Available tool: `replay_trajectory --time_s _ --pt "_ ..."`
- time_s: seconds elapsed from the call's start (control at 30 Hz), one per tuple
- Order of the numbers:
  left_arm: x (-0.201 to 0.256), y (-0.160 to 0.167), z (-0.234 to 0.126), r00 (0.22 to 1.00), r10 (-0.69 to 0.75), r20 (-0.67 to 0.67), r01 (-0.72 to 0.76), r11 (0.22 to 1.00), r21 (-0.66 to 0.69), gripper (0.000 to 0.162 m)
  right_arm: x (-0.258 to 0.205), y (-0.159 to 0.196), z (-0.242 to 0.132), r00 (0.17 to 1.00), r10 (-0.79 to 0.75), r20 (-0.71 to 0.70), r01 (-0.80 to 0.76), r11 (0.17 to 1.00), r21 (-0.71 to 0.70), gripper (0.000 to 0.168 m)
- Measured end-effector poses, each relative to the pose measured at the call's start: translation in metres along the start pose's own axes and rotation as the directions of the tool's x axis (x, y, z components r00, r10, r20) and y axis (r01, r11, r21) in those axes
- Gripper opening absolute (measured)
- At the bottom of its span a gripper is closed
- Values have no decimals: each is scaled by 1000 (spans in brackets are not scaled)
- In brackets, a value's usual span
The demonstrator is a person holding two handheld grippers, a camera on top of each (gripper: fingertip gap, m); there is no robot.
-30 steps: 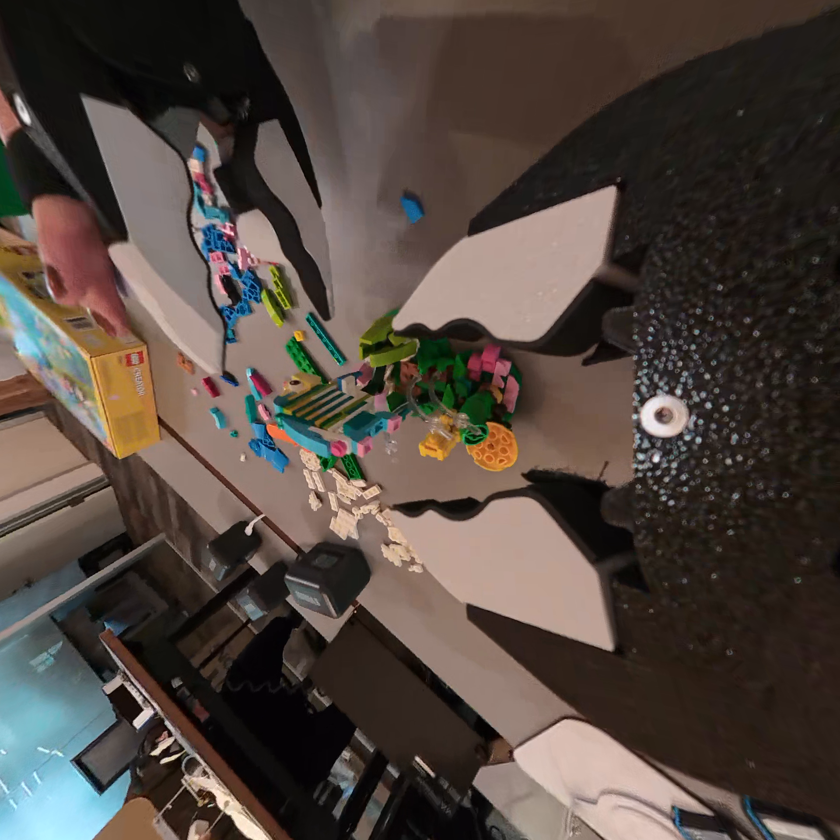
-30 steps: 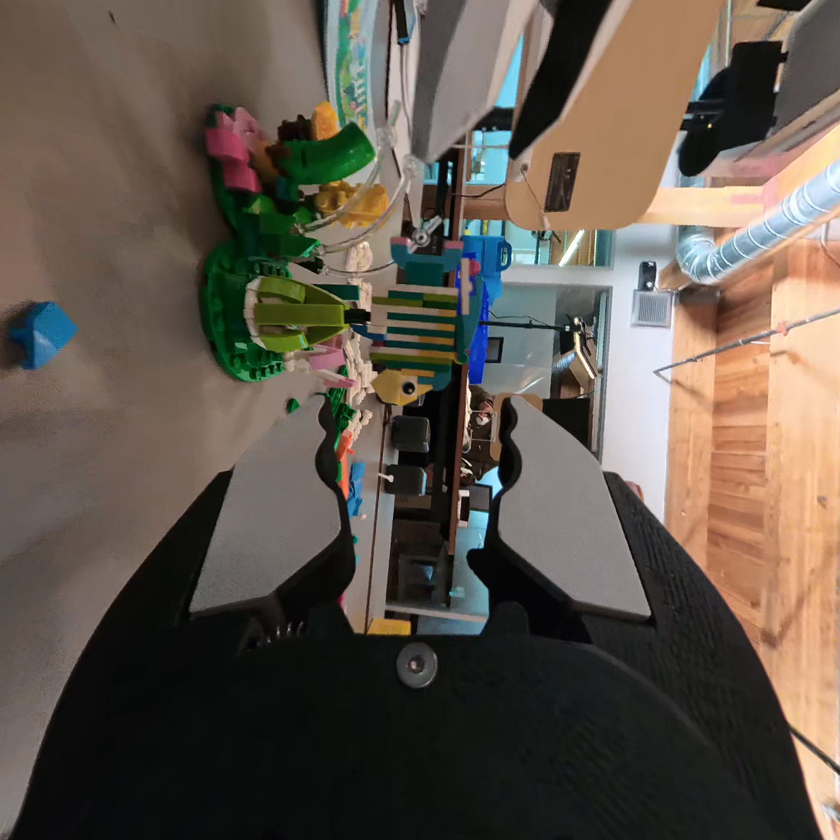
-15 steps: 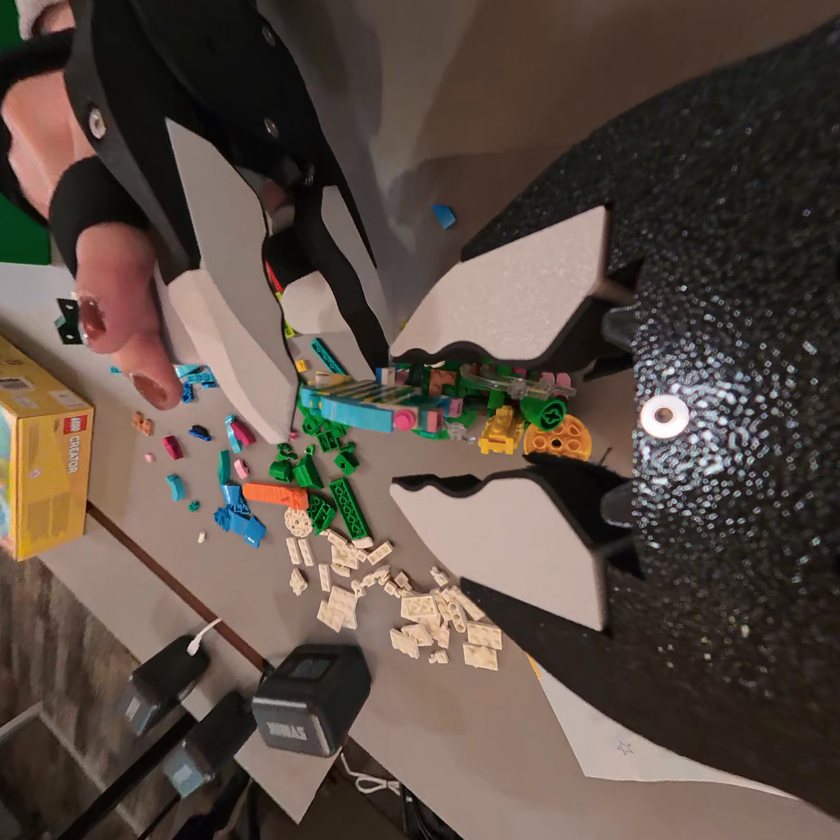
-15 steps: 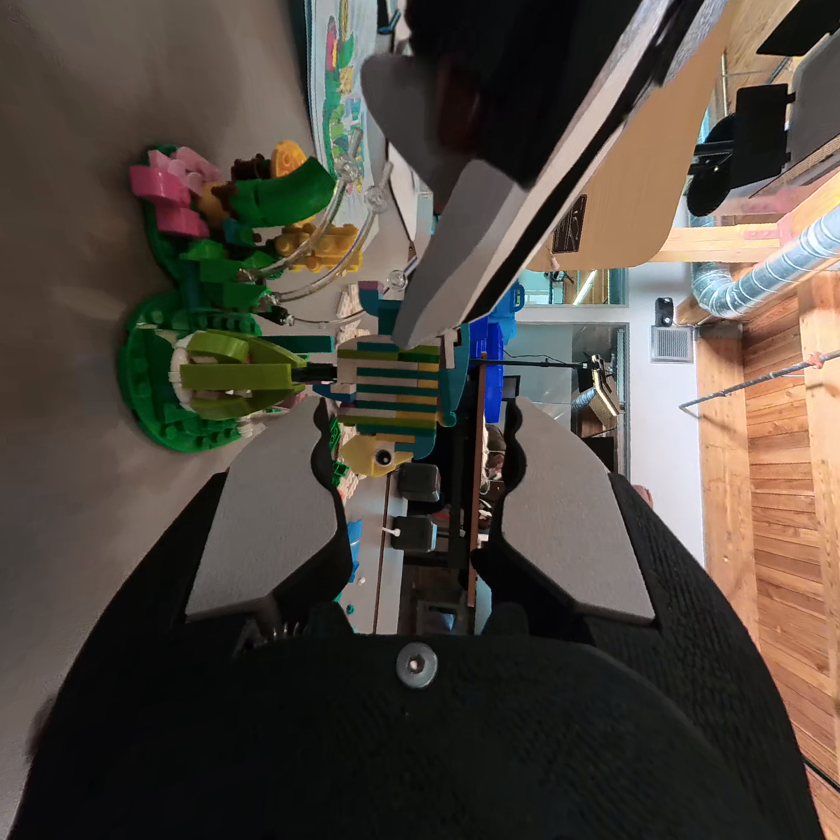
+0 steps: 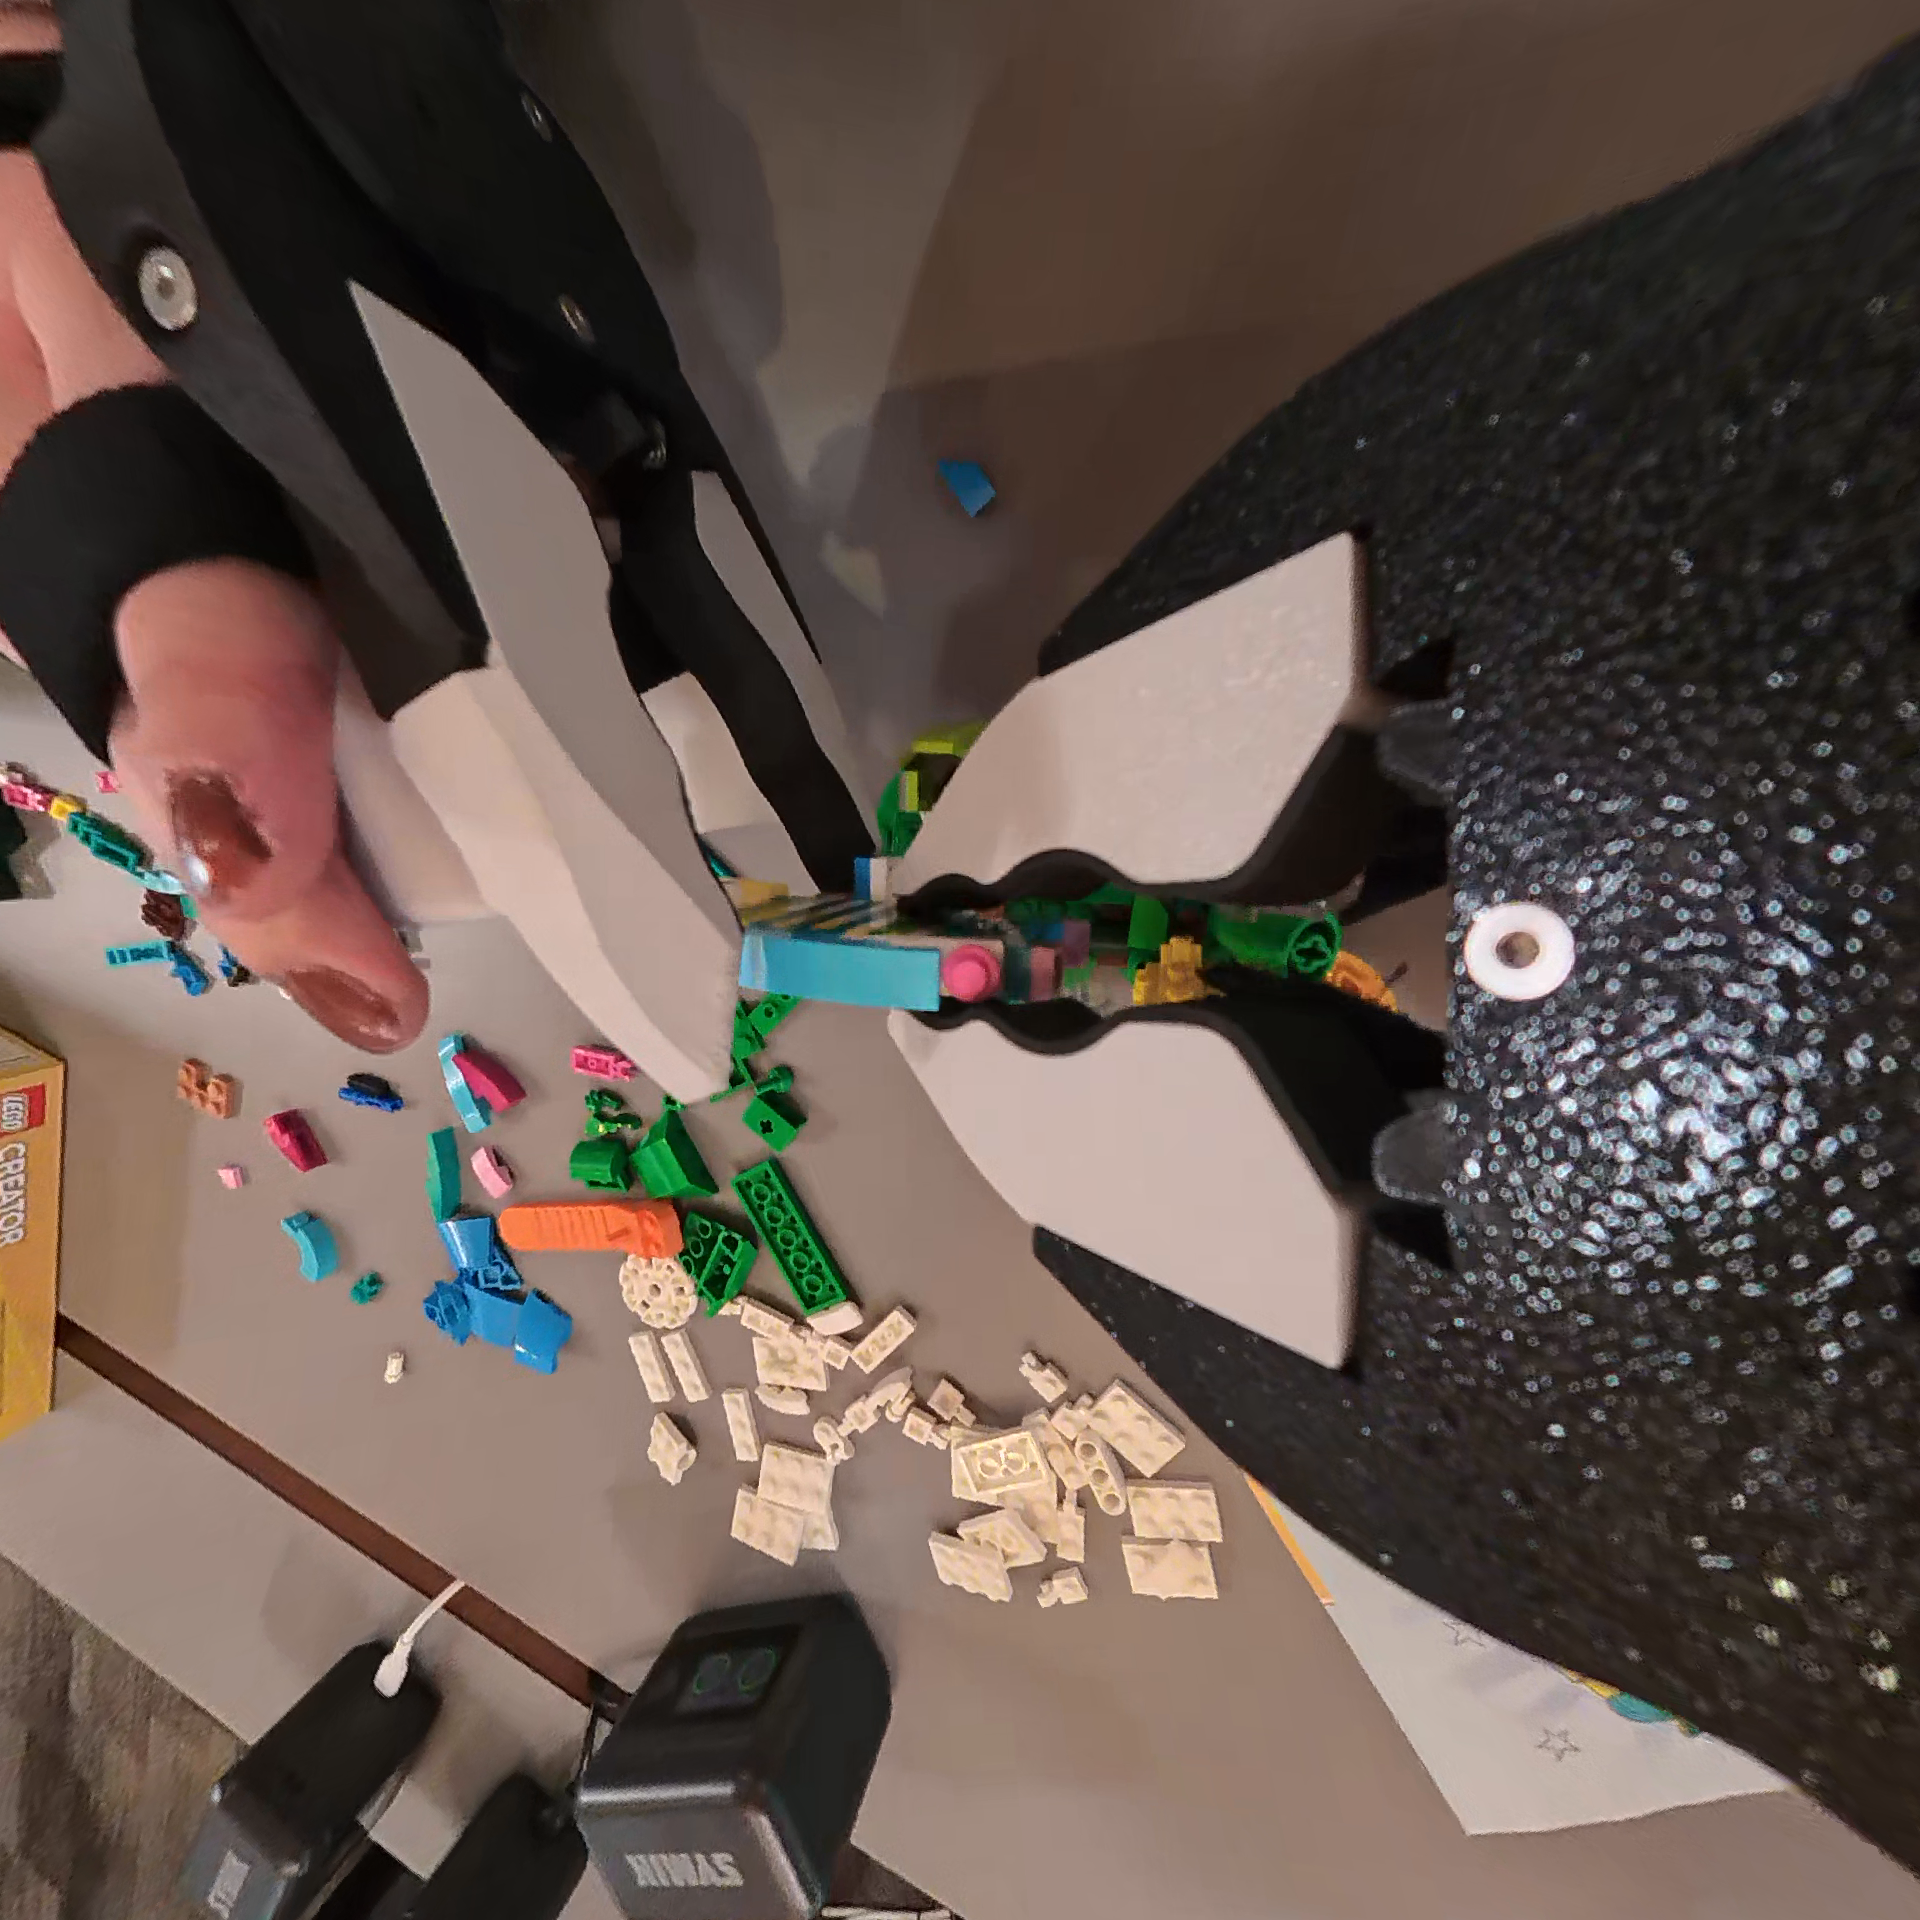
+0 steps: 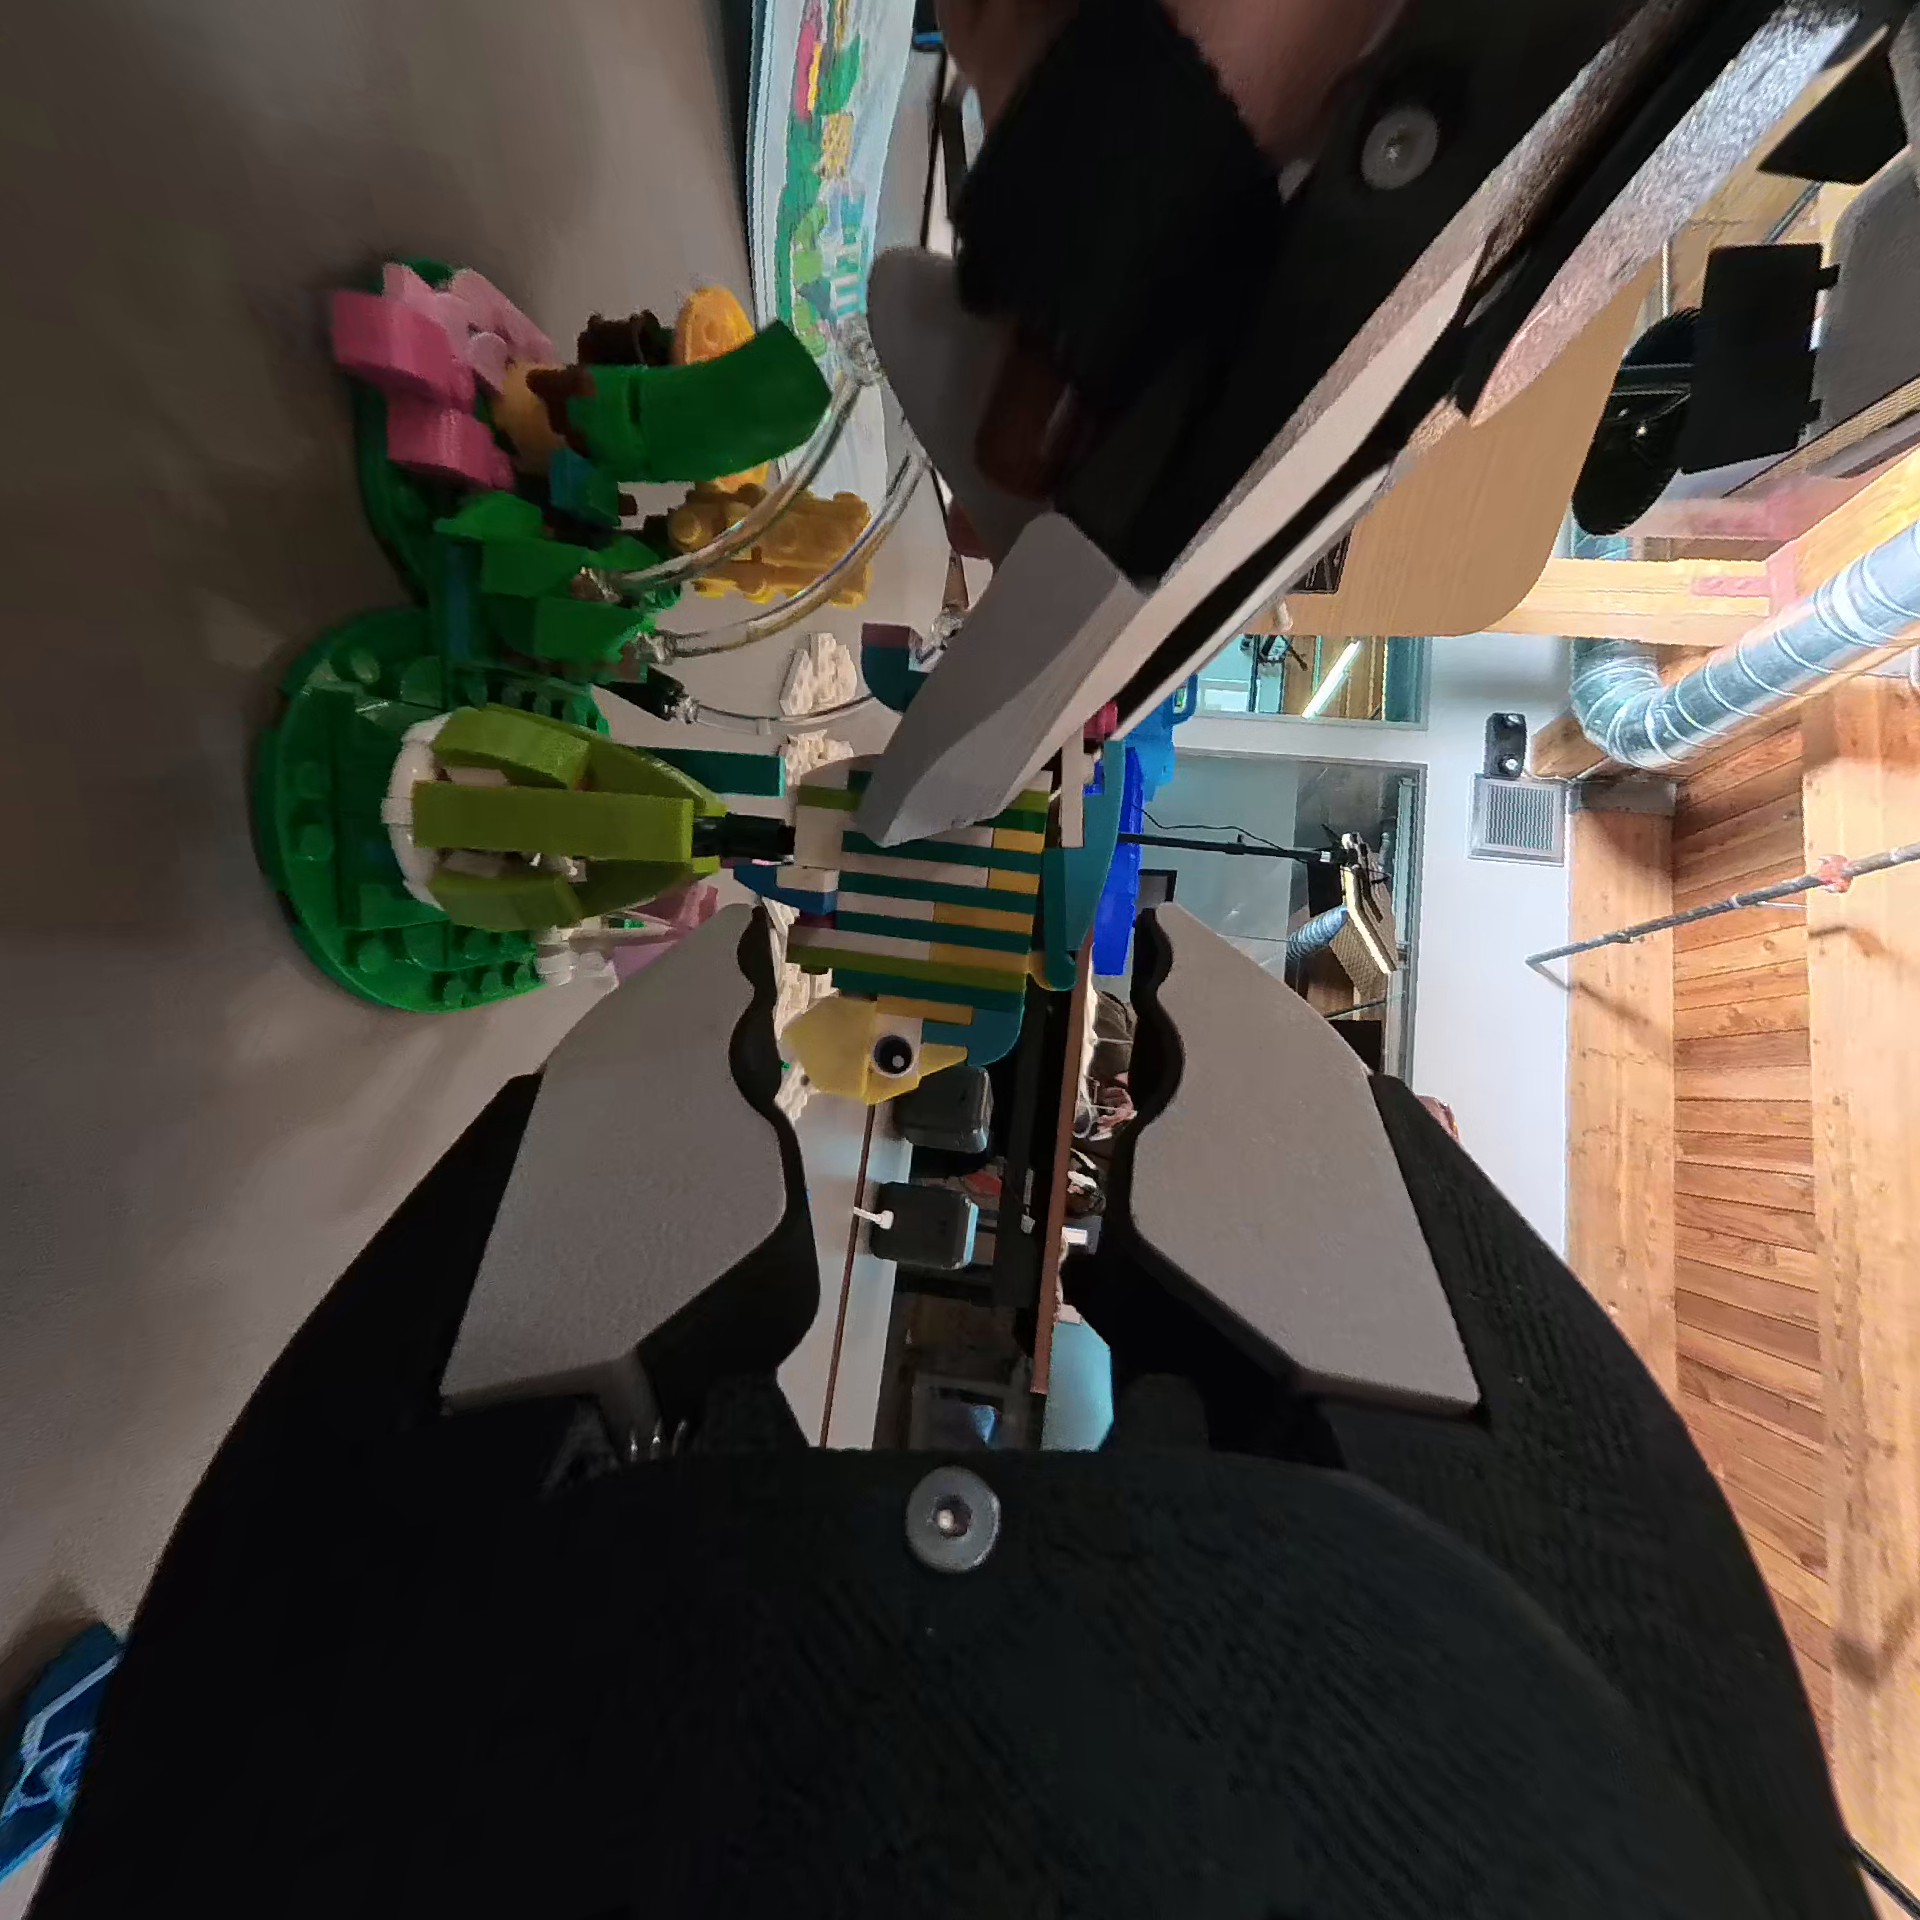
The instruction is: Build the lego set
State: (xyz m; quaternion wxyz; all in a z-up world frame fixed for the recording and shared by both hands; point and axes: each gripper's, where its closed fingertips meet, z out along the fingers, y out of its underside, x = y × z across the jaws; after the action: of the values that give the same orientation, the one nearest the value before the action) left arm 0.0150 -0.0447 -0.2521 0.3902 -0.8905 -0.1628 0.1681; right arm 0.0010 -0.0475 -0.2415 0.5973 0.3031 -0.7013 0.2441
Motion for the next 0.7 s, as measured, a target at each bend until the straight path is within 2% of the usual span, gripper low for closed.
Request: replay_trajectory --time_s 0.03,0.33,0.7 --pt "1 -1 0 1000 1 -10 -1 1000 2 12 0 1 0 1000 -5 -3 5 1000 -5 65" --pt "2 -2 0 991 -98 -91 100 995 21 8 0 3 5 999 -40 -35 39 999 -30 57" --pt "0 0 -1 985 -124 -119 125 992 -1 8 0 4 8 999 -40 -22 39 998 -41 56"
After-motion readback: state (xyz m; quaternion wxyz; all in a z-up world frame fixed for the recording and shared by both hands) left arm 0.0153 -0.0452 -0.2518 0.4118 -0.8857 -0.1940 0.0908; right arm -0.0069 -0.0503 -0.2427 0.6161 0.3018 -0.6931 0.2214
